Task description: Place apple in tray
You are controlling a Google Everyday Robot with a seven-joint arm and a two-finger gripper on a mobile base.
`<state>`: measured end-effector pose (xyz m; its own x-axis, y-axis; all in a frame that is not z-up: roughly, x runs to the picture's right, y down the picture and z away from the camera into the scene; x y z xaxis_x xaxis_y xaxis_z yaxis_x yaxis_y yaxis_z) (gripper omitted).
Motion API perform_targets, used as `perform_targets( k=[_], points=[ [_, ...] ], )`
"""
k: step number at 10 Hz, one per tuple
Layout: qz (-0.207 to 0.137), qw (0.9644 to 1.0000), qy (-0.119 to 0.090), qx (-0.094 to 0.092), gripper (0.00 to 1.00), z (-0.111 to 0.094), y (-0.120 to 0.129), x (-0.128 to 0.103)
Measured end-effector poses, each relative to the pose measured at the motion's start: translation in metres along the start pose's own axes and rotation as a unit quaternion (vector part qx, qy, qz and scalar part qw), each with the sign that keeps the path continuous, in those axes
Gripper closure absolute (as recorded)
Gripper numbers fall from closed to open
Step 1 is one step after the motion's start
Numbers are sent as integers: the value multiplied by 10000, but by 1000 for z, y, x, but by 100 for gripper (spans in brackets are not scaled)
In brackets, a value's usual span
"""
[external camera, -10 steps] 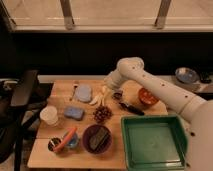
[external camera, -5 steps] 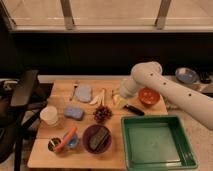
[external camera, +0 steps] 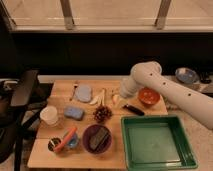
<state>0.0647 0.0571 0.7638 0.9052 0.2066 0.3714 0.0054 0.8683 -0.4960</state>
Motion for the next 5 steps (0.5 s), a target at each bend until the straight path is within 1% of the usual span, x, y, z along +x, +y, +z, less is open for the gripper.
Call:
perform_targets(
  k=[2,3,5],
  points=[
    [12,10000,-3,-4,85,0,1,1],
    [49,10000,-11,-8,85,0,6,6],
    [105,9999,-52,2,85,1,29,15]
  ],
)
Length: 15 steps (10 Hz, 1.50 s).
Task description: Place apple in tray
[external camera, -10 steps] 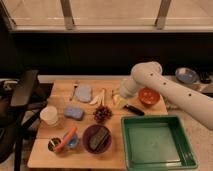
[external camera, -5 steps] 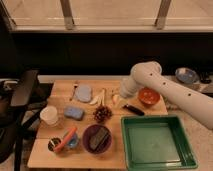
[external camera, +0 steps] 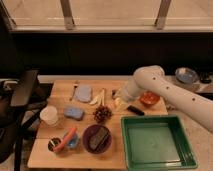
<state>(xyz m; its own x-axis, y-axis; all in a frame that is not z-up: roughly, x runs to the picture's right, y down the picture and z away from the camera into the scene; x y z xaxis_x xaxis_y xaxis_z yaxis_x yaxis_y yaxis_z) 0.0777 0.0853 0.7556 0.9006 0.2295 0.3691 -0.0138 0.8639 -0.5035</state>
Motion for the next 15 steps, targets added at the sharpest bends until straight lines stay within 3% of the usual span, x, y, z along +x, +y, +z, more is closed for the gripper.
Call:
perform_targets(
  k=[2,7,10,13,15],
  points=[
    [74,9999,-66,75,85,-4,33,16],
    [537,9983,-71,237,85,-22,56,67],
    [882,9960,1,147,85,-23,83,90],
    [1204,9927,-25,97,84,-11,98,116],
    [1270,9918,90,123,73,-9,103,131]
  ],
)
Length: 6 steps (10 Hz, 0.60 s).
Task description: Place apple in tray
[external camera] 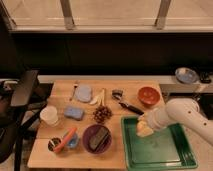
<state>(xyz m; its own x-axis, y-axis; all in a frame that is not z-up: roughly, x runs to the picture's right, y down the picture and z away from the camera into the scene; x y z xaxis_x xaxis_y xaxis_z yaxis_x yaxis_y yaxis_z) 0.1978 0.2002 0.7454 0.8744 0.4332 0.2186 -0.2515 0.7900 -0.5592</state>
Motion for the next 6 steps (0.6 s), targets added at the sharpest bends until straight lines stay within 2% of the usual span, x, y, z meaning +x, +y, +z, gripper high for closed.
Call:
perform_targets(
  k=[1,4,5,6],
  points=[
    [18,10000,48,21,62,1,1,8],
    [131,9998,-32,124,32,-1,1,24],
    [189,9997,-63,157,24,-3,1,30],
    [245,9995,-98,193,20,-4,1,34]
  ],
)
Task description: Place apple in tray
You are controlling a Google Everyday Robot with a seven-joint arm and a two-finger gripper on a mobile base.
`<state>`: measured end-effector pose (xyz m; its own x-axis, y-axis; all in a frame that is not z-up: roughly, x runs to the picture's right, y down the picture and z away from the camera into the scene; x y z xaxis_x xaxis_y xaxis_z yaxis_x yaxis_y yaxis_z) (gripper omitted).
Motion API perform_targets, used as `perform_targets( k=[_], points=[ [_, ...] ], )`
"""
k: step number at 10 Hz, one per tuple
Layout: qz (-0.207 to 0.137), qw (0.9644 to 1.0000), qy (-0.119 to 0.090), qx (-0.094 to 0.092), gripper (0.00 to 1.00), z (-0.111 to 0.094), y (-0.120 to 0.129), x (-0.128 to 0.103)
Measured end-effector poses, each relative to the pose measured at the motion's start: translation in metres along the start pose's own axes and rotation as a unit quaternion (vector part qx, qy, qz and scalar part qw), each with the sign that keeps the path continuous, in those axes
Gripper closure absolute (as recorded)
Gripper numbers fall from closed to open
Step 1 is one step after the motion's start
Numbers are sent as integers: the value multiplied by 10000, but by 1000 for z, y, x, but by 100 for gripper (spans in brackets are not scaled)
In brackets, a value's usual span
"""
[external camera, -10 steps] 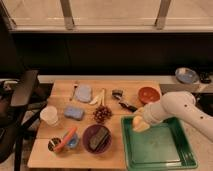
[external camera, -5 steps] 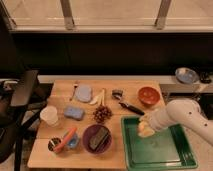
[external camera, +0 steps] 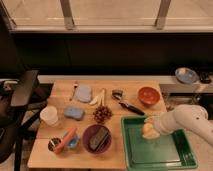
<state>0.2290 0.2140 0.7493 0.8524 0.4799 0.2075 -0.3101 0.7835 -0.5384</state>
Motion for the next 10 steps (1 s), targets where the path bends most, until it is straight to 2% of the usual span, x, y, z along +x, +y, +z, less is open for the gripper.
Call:
perform_targets(
  k=[5,8,10],
  points=[
    [122,9999,-79,76,20,0,0,8],
    [-3,9994,-164,289,20,-23,-12,-10],
    [-29,9993,-193,316,20,-28,-14,-15]
  ],
)
